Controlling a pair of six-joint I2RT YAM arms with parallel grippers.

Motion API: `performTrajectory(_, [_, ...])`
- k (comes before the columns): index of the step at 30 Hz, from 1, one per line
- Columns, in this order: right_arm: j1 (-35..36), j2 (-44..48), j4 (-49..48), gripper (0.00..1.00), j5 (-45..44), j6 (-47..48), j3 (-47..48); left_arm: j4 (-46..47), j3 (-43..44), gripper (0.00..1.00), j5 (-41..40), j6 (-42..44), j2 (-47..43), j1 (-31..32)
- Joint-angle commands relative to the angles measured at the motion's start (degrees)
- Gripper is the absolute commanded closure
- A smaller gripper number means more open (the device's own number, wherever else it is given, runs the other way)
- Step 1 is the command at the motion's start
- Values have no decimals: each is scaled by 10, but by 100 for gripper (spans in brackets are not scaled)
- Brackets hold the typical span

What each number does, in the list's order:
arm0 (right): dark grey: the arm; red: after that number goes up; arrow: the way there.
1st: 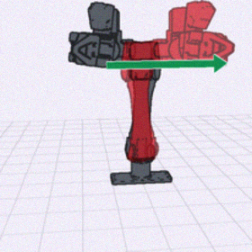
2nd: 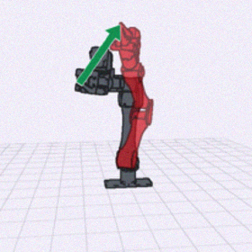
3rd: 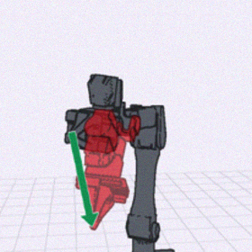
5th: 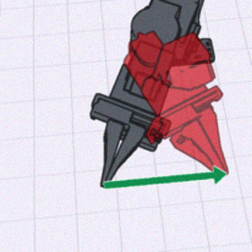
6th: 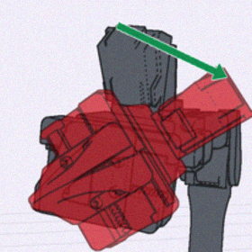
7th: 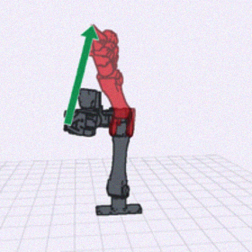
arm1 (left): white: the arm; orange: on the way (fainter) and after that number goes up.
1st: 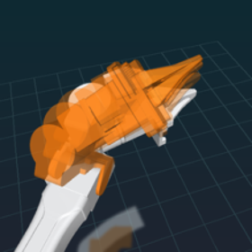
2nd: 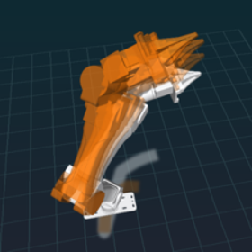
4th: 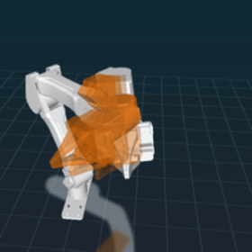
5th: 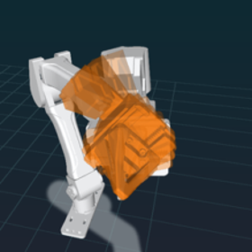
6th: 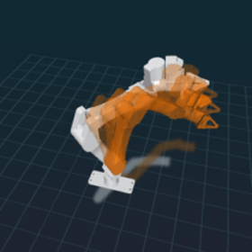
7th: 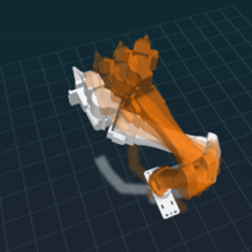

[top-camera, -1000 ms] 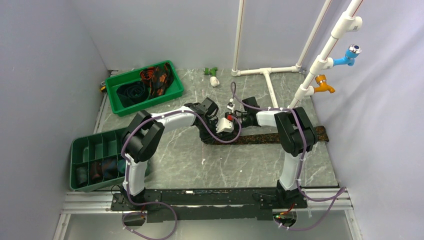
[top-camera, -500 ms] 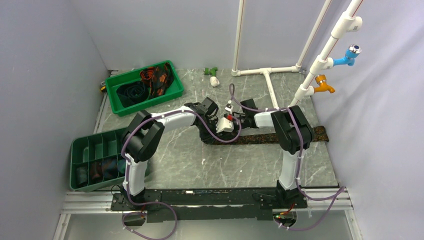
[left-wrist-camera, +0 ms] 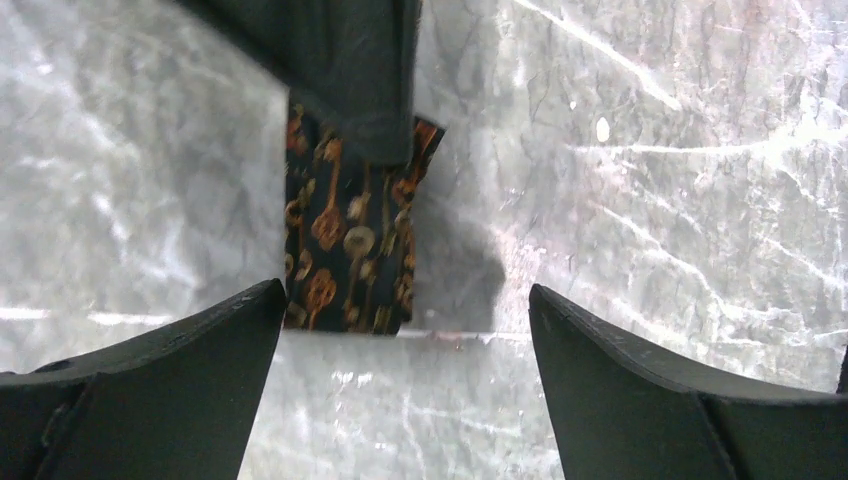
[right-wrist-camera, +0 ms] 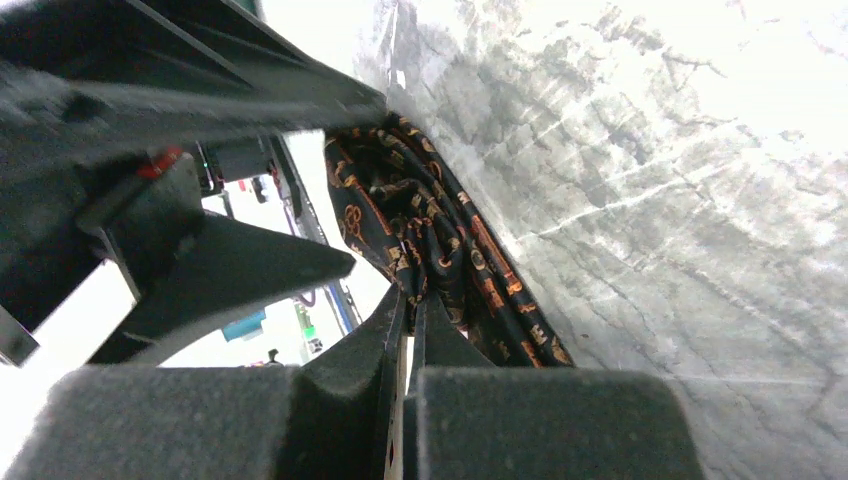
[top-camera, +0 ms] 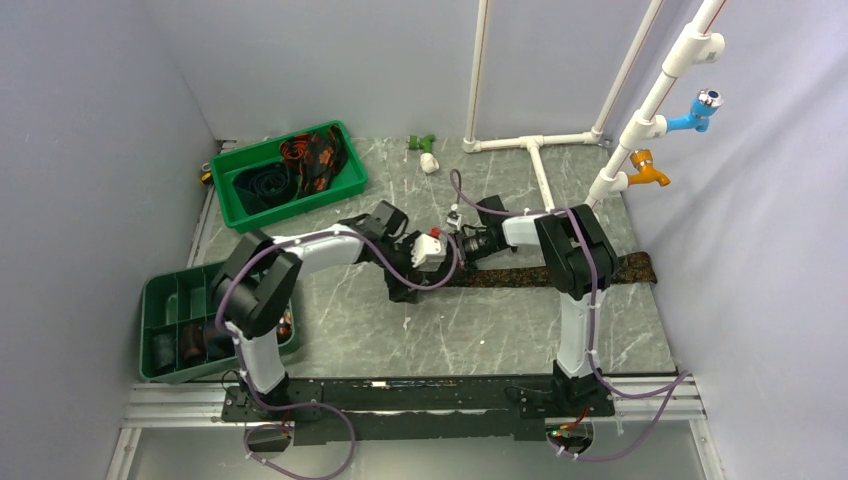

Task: Roll the ties
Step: Roll the tie at the center of the board.

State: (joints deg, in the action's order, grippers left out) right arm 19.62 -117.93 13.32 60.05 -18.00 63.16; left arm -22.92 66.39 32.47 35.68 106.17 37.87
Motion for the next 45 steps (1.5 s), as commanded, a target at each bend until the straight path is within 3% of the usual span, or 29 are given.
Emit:
performTrajectory(1, [-3,-10,51,100,-2,43,22,152,-67,1,79,-1,-77,-26])
performTrajectory(9, [-3,-5,72,100,10,58,48,261,-124,1,124,50,-88,-37])
performTrajectory(17, [-3,2,76,100,19,52,63,194,-56,11,108,58,-1,-21])
performTrajectory(22, [-3,5,83,100,24,52,67,141,-29,25,70,41,43,3])
performTrajectory(27, [-13,9,103,100,9,65,70,149,-63,51,60,37,34,10])
performTrajectory(30, [-23,5,120,100,-19,78,73,140,-74,60,60,43,28,9])
performTrajectory(34, [-21,-11,156,100,-54,110,81,146,-80,51,58,36,25,5])
performTrajectory(38, [-19,-28,183,100,-88,142,81,186,-93,32,80,1,11,-17])
performTrajectory(45, [-19,-44,191,100,-136,155,82,283,-173,26,94,6,-51,-33])
